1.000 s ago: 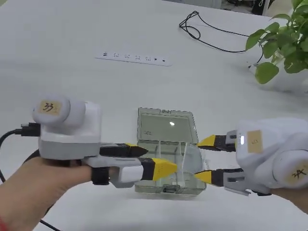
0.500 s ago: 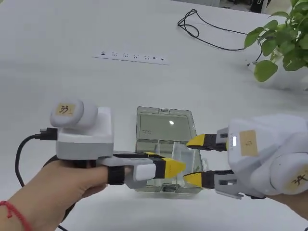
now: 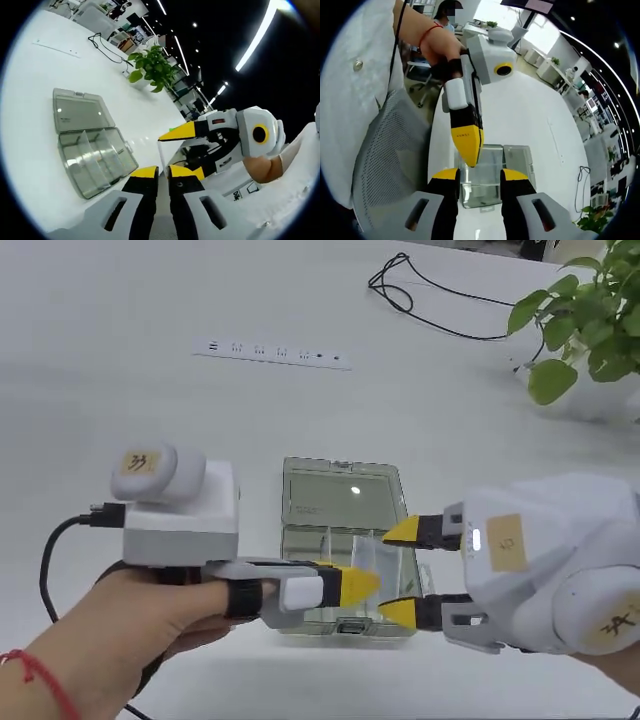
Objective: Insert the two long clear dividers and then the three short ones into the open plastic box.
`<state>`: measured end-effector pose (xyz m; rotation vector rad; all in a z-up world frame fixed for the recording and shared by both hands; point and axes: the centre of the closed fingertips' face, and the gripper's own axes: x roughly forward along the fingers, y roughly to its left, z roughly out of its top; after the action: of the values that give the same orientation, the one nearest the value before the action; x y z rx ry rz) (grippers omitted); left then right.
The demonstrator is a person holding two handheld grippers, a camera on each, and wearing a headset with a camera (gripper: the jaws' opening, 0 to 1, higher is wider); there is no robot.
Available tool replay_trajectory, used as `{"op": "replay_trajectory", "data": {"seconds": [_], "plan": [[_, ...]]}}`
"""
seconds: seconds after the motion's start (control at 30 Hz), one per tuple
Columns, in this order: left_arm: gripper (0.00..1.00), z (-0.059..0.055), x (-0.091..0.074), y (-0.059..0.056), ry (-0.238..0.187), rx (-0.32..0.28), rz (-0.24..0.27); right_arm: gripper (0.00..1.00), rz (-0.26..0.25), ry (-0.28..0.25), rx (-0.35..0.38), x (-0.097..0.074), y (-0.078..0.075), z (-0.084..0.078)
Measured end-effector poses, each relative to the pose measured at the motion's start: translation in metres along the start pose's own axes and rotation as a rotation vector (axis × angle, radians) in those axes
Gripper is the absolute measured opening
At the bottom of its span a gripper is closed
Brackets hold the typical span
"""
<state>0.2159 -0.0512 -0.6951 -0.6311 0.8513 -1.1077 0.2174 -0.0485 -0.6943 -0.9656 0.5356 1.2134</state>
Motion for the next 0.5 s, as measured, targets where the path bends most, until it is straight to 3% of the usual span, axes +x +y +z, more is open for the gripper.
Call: {"op": "replay_trajectory", "data": {"seconds": [0.5], "plan": [[0.00,-0.0043,-0.0007,-0.0046,0.006,-0.020,-0.021,0.33,-0.001,0.008,-0.026,0.0008,0.0030,0.0016]]}}
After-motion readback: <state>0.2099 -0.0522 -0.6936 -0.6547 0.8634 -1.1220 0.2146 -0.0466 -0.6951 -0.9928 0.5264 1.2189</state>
